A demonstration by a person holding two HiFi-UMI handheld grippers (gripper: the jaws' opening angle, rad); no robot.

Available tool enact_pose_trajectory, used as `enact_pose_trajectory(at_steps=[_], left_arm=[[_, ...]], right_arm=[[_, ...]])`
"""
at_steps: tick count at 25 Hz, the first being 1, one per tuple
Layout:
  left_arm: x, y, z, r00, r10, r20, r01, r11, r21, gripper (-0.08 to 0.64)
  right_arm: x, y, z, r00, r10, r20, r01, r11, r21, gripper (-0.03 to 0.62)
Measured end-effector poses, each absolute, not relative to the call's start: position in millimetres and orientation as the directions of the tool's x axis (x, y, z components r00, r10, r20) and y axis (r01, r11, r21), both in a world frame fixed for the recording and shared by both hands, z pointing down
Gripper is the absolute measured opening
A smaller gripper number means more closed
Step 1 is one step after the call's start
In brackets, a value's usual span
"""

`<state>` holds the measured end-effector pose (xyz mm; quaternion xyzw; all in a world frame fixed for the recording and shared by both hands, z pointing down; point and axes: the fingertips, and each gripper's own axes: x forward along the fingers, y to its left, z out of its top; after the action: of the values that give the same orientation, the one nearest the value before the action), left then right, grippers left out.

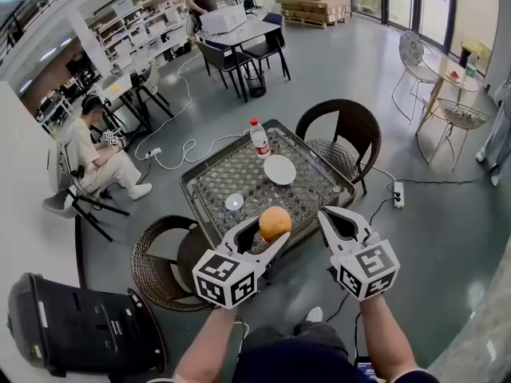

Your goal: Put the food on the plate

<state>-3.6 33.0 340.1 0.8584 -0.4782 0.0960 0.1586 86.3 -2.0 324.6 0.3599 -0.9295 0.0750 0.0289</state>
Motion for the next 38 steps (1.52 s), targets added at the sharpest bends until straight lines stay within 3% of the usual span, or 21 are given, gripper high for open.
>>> enact_pose_trajectory(at_steps=[21,38], left_arm=[[-17,-112,389,0.52,-0.778,0.353,-0.854,-0.46,0.243,0.282],[-61,-232,492,0.533,-0.688,0.492,-0.845,-0.409,0.344,0.282]], right_arm=[[81,-124,371,-0.734,-0.649,0.198,-0.676,0.724,-0.137,0.003],[37,-231,445,-0.709,-0.614,0.347,-0.7,0.673,-0.239,0.003]])
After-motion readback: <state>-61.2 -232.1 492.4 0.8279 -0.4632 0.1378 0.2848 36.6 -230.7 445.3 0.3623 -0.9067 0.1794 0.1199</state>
